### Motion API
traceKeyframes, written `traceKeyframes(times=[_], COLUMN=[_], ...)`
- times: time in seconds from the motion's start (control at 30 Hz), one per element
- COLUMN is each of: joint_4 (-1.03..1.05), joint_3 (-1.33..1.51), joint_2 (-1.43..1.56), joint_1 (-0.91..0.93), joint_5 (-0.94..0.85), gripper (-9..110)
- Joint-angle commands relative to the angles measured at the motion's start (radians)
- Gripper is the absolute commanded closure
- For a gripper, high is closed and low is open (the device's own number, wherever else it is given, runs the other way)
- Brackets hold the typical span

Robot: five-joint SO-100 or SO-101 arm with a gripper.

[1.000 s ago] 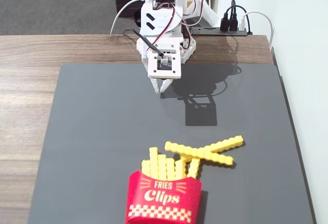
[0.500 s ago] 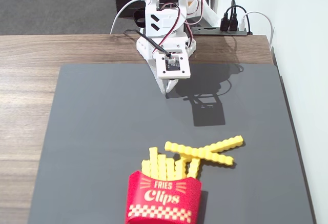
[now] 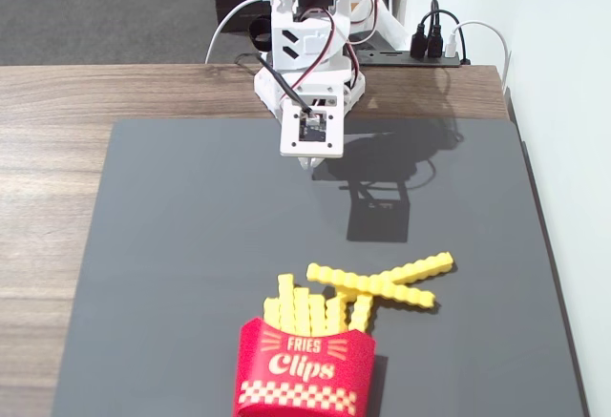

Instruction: Grab a fry

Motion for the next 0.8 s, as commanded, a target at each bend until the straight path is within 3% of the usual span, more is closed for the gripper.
traceKeyframes(times=[0.0,0.77], joint_4=[-0.008,0.075], joint_3=[-0.127,-0.742], joint_2=[-0.101,-0.776], joint_1=[-0.017,-0.316], joint_5=[0.069,0.804], gripper=[101,101])
